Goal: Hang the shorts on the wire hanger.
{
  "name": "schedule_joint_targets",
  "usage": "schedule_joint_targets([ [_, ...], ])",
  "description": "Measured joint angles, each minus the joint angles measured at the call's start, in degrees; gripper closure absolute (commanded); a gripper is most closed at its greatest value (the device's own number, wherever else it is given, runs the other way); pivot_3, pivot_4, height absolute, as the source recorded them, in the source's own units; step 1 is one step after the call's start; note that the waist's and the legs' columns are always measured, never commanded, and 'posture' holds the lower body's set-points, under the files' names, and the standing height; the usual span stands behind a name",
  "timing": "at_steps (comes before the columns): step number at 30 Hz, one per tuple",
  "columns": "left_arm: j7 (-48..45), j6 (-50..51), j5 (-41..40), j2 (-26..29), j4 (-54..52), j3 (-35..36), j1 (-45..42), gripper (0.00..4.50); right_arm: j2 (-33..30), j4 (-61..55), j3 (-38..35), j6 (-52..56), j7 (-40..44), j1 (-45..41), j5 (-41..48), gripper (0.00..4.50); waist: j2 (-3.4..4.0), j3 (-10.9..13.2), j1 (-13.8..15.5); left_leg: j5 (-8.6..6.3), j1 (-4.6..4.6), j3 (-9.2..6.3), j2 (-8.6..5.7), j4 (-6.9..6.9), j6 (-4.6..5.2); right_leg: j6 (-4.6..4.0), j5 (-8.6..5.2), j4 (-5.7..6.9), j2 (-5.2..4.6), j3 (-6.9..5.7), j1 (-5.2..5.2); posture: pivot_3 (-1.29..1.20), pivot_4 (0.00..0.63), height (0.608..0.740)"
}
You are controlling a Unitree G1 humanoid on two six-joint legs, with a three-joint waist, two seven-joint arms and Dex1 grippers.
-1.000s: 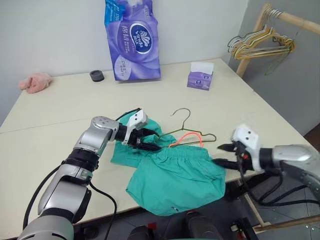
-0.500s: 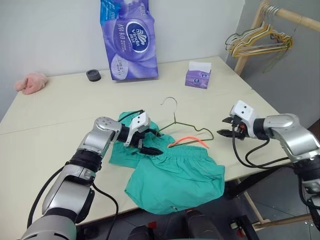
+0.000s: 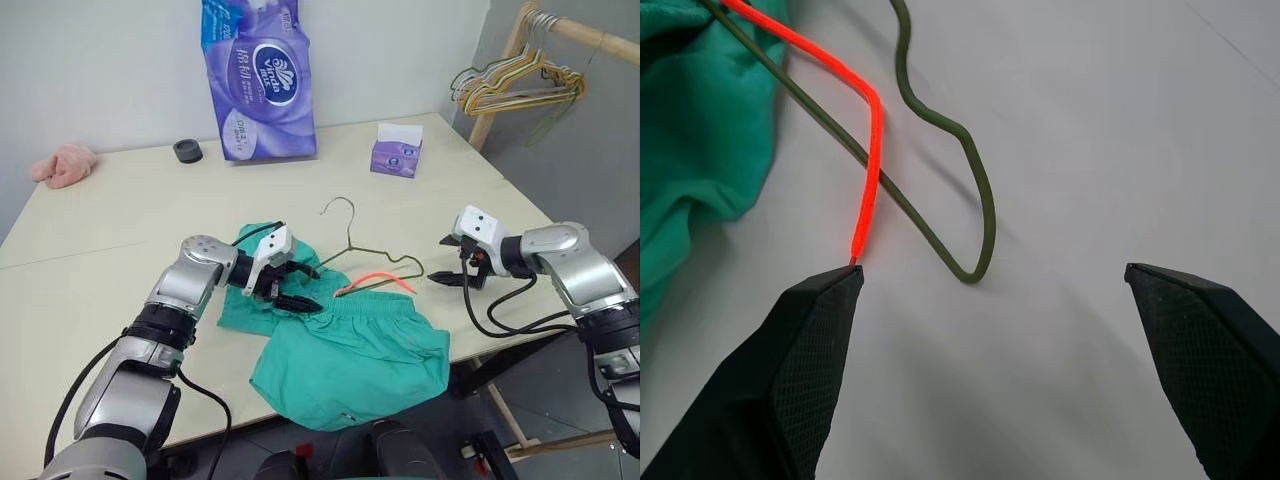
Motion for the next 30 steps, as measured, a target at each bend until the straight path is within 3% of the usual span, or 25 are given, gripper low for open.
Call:
schedule_joint_targets([
  [8, 0.6, 0.5, -0.4, 0.6, -2.2, 0.1, 1.1, 4.27, 2.9, 3.7, 0.0, -3.2, -0.1, -2.2, -2.6, 0.00, 0.00, 0.0, 0.1, 0.00, 0.02, -0.02, 0.00, 0.00, -0.01, 0.00, 0.00, 0.03, 0.00, 0.00, 0.00, -0.19, 0.072, 0.740],
  [17, 0.5, 0.3, -0.5, 0.7, -2.4, 0.6, 1.1, 4.49, 4.3, 5.2, 3.8, -5.3, 4.4, -3.2, -6.7, 0.00, 0.01, 0.0, 0.3, 0.01, 0.01, -0.04, -0.02, 0.02, -0.01, -0.01, 0.01, 0.05, -0.03, -0.03, 0.00, -0.18, 0.074, 0.740],
  [21, 0.7, 0.1, -0.4, 0.7, -2.4, 0.6, 1.4, 4.49, 1.6, 2.9, 3.7, -3.9, 7.5, -3.0, -6.7, 0.00, 0.01, 0.0, 0.4, 0.01, 0.01, -0.05, -0.03, 0.03, -0.01, -0.01, 0.01, 0.05, -0.04, -0.04, 0.01, -0.17, 0.078, 0.740],
  [26, 2.8, -3.4, 1.1, 0.5, -2.4, 0.6, 2.1, 4.49, -2.7, 5.5, 0.4, -5.1, 4.0, -6.1, -9.0, 0.00, 0.16, 0.1, 0.5, 0.01, 0.01, -0.05, -0.05, 0.02, -0.01, -0.01, 0.01, 0.05, -0.07, -0.03, 0.00, -0.17, 0.084, 0.740],
  [30, 5.1, -6.2, 2.3, -0.3, -2.1, 0.7, 2.1, 4.49, -8.9, -5.4, -5.4, 4.1, 10.9, -3.9, -1.8, 0.00, 0.18, 0.1, 0.9, 0.00, -0.02, -0.17, -0.01, 0.00, -0.01, -0.01, 0.01, 0.03, -0.05, -0.14, 0.01, -0.18, 0.086, 0.740],
])
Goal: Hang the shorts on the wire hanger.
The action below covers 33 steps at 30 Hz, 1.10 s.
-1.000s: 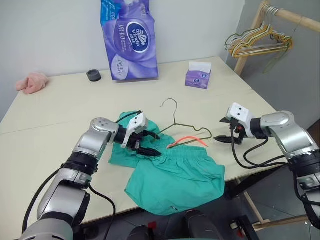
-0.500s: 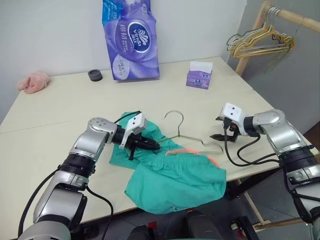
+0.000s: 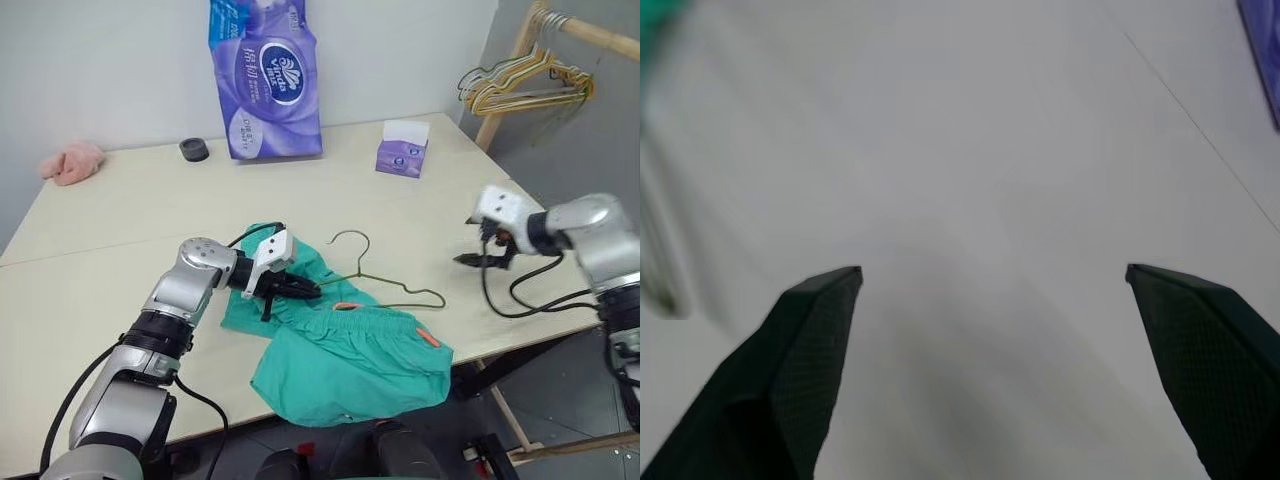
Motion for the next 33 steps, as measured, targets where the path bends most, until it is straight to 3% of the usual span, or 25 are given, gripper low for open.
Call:
schedule_joint_targets([
  [3, 0.5, -1.0, 0.5, -0.2, 0.1, 0.0, 0.0, 4.49, -4.0, -9.5, -1.4, 5.6, 4.2, 6.8, 4.4, 0.00, -0.01, 0.0, 0.1, 0.00, 0.02, -0.05, 0.00, 0.02, 0.00, 0.00, 0.00, -0.01, 0.01, -0.07, 0.08, -0.19, 0.087, 0.740],
  [6, 0.5, -1.2, 0.5, -0.3, 0.2, 0.0, 0.0, 4.49, -3.5, -12.7, 0.2, 7.9, 3.9, 11.7, 4.7, 0.00, 0.00, 0.0, 0.0, 0.00, 0.05, 0.05, -0.02, 0.04, 0.00, 0.01, 0.00, 0.02, 0.01, 0.01, 0.08, -0.20, 0.087, 0.740],
  [13, 0.5, -1.1, 0.5, -1.2, 0.1, 0.0, -0.1, 4.49, 2.5, -10.4, 5.0, 7.5, -1.8, 9.6, 0.8, 0.00, 0.00, 0.0, -0.4, 0.00, 0.05, 0.08, -0.01, 0.03, 0.00, 0.00, 0.00, 0.02, 0.02, 0.04, 0.05, -0.19, 0.081, 0.740],
  [19, 1.0, -1.0, 0.4, -1.2, 0.0, 0.0, -0.1, 4.49, 6.1, -8.7, 9.4, 7.0, -1.9, 7.2, -1.2, 0.00, 0.00, 0.0, -0.4, 0.00, 0.04, 0.04, -0.02, 0.04, 0.00, 0.00, 0.00, 0.01, 0.01, 0.01, 0.05, -0.18, 0.079, 0.740],
  [22, 1.4, -0.9, 0.4, -1.3, 0.0, 0.0, -0.1, 4.50, 8.2, -7.8, 12.2, 6.7, -2.1, 7.2, -2.5, 0.55, 0.00, 0.0, -0.4, 0.00, 0.04, 0.03, -0.02, 0.04, 0.00, 0.00, 0.00, 0.02, 0.01, 0.01, 0.05, -0.18, 0.080, 0.740],
  [30, 2.8, -0.6, 0.2, -1.9, -0.4, 1.4, 0.0, 4.50, 11.0, -7.3, 13.1, 6.6, -4.5, 7.3, -3.4, 3.38, 0.00, 0.0, -0.3, 0.00, 0.04, -0.01, -0.02, 0.04, -0.01, 0.00, 0.01, 0.03, -0.01, -0.02, 0.05, -0.18, 0.081, 0.740],
  [33, 2.9, 0.2, -0.2, -2.1, -0.7, 1.6, 0.1, 3.59, 11.5, -7.5, 13.1, 7.2, -4.8, 7.3, -3.4, 4.43, 0.00, 0.0, -0.3, 0.00, 0.03, -0.01, -0.03, 0.04, -0.01, 0.00, 0.01, 0.03, -0.01, -0.02, 0.05, -0.18, 0.080, 0.740],
])
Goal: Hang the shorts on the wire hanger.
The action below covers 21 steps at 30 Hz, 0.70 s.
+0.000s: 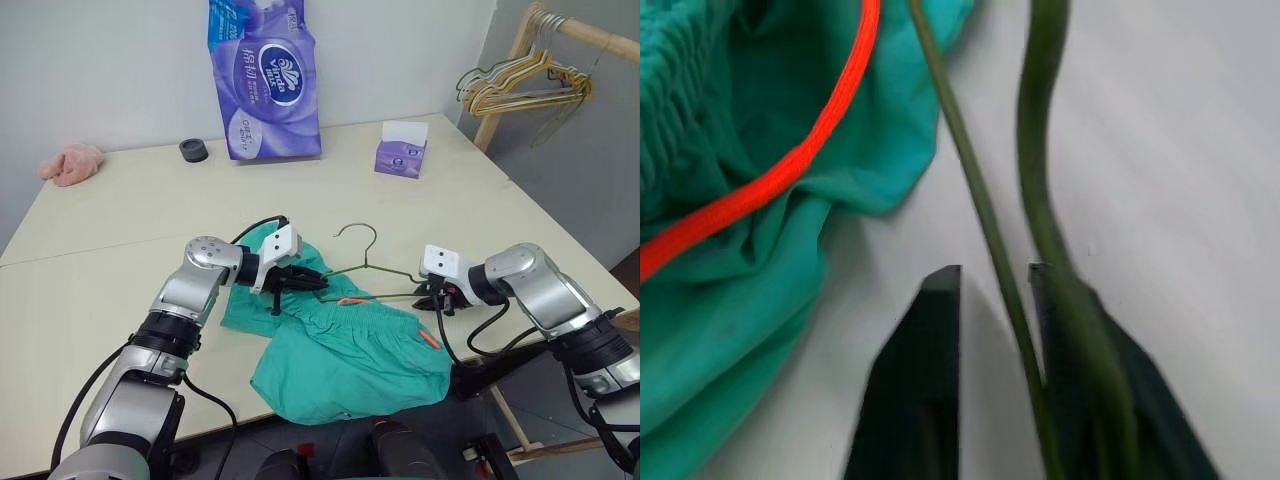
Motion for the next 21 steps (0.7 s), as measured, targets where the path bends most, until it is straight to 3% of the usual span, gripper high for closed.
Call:
schedule_joint_targets([
  [12, 0.4, -1.5, -0.9, -0.2, -2.6, 1.1, 0.0, 0.02, 0.3, -2.2, 0.2, 1.9, 0.0, 0.4, 0.5, 4.50, 0.00, 0.0, 0.0, 0.00, 0.00, -0.02, 0.00, 0.00, 0.00, 0.00, 0.00, 0.00, 0.00, -0.01, 0.00, -0.18, 0.076, 0.740],
  [17, 1.2, -1.1, -1.9, -0.2, -1.1, 2.2, -1.4, 0.02, 0.3, -2.4, 0.2, 2.5, -0.6, 0.5, 0.6, 4.50, 0.00, 0.0, 0.0, 0.00, 0.00, -0.03, 0.00, 0.00, 0.00, 0.00, 0.00, 0.01, 0.00, -0.03, 0.00, -0.19, 0.076, 0.740],
  [21, 3.8, 2.8, -4.3, 1.7, 6.3, 8.1, -9.3, 0.02, 0.3, -3.1, 0.1, 3.0, -0.8, 0.9, 1.1, 4.50, 0.00, 0.0, -0.1, 0.00, -0.03, -0.06, -0.01, 0.02, 0.00, 0.00, 0.00, 0.00, 0.01, -0.11, -0.01, -0.19, 0.075, 0.740],
])
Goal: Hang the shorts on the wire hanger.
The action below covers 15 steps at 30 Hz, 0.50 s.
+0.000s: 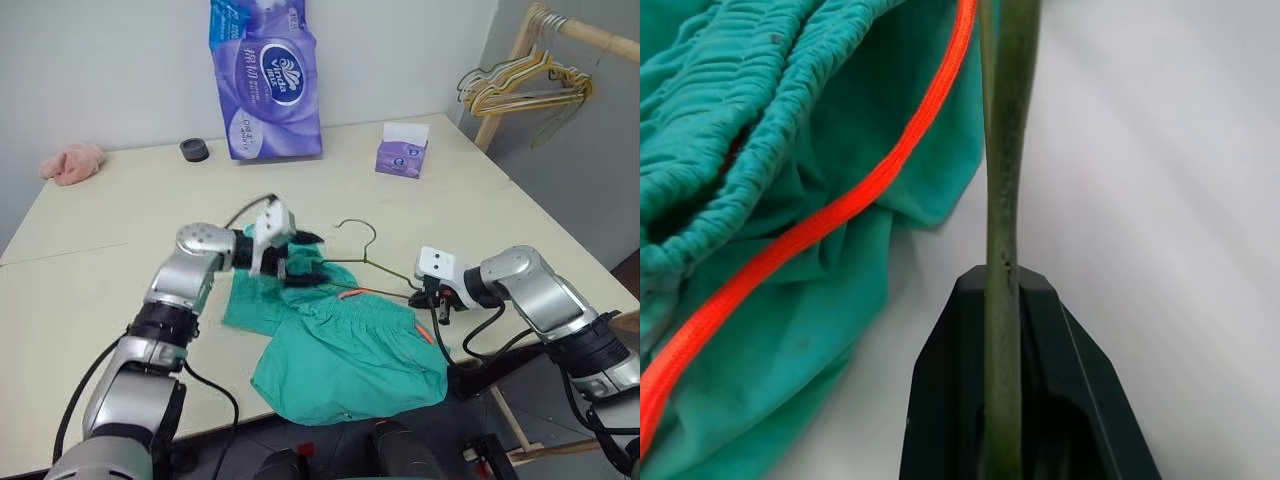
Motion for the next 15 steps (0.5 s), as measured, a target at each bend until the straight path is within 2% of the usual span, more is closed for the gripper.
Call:
schedule_joint_targets([
  [4, 4.7, -0.6, -0.5, 2.5, 12.3, 5.2, -9.9, 0.02, 0.1, -1.0, -0.1, 0.8, -0.2, 0.7, 0.3, 4.50, -0.01, 0.0, 0.0, 0.00, 0.00, 0.00, 0.00, 0.00, 0.00, 0.01, 0.00, -0.01, 0.00, -0.16, -0.02, -0.19, 0.074, 0.740],
  [7, 6.9, -5.0, 1.5, 6.7, 21.3, 7.1, -15.8, 0.02, 0.2, -1.4, -0.1, 1.3, -0.3, 1.3, 0.7, 4.50, 0.01, 0.0, -0.3, 0.00, 0.03, 0.03, 0.00, -0.05, 0.00, 0.01, 0.00, -0.01, 0.01, -0.14, -0.05, -0.18, 0.071, 0.740],
  [10, 5.8, -8.3, 3.6, 8.7, 26.8, 7.0, -16.5, 0.02, 1.3, -1.7, -0.5, 2.5, -1.2, 1.3, 1.7, 4.50, 0.02, 0.0, -0.2, 0.01, 0.02, 0.02, 0.00, -0.03, -0.01, 0.01, 0.00, 0.03, 0.00, -0.16, -0.05, -0.19, 0.070, 0.740],
  [15, 2.1, -8.1, 5.0, 11.2, 31.2, 7.2, -13.2, 0.02, 5.8, -4.4, -2.3, 5.2, -5.1, 1.5, 3.6, 4.50, 0.01, 0.0, -0.2, 0.01, -0.06, 0.00, 0.00, -0.03, -0.02, 0.00, 0.00, 0.04, 0.00, -0.15, -0.11, -0.19, 0.070, 0.740],
])
